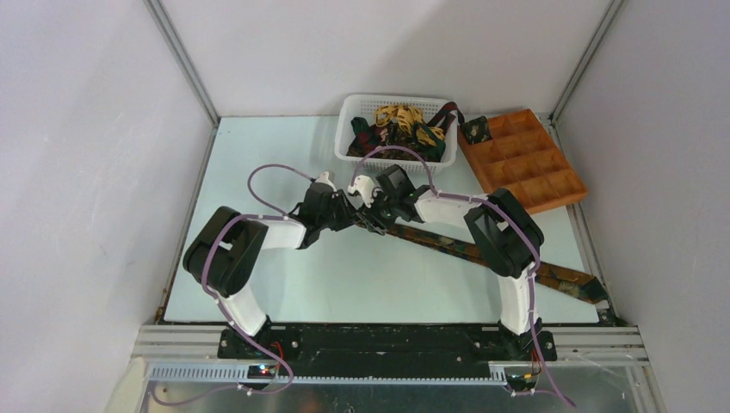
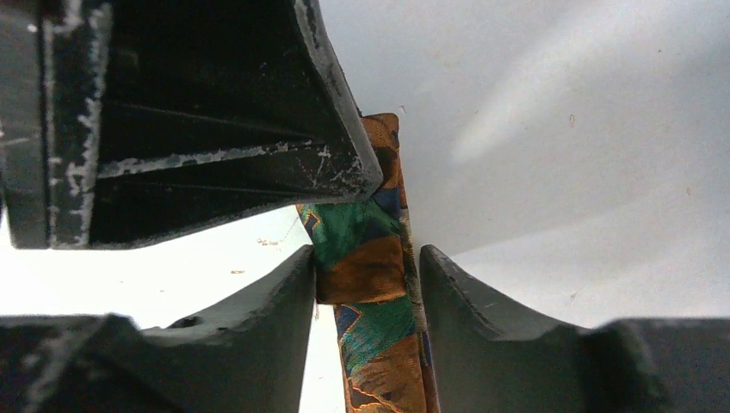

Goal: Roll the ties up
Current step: Roll the tie at the center of the board.

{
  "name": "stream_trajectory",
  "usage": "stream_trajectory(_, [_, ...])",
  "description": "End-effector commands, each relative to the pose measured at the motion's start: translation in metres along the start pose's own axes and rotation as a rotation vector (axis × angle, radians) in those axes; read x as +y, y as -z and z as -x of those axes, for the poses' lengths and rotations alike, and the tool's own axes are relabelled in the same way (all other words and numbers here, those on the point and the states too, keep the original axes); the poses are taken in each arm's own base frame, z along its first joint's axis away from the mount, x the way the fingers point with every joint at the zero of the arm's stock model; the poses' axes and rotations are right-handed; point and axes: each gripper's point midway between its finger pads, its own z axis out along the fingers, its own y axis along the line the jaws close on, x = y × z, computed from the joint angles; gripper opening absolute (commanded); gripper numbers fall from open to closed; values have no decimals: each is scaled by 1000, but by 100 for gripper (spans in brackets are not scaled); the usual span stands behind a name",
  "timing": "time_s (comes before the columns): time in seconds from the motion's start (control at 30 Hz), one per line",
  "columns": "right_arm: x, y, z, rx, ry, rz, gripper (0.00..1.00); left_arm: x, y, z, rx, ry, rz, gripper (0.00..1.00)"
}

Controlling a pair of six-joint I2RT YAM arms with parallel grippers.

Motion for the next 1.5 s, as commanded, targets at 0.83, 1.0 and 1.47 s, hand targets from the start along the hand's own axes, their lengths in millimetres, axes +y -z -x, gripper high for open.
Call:
stream_trajectory(0.83, [1, 63, 66, -210, -664, -165, 19, -7, 0, 8, -31, -17, -17, 27])
stream_trajectory(1.0, [8, 45, 50, -158, -812, -145, 11, -7, -1, 9, -31, -19, -20, 27])
stream_trajectory(1.47, [3, 11, 5, -40, -944, -202, 6, -7, 2, 8, -31, -28, -20, 29])
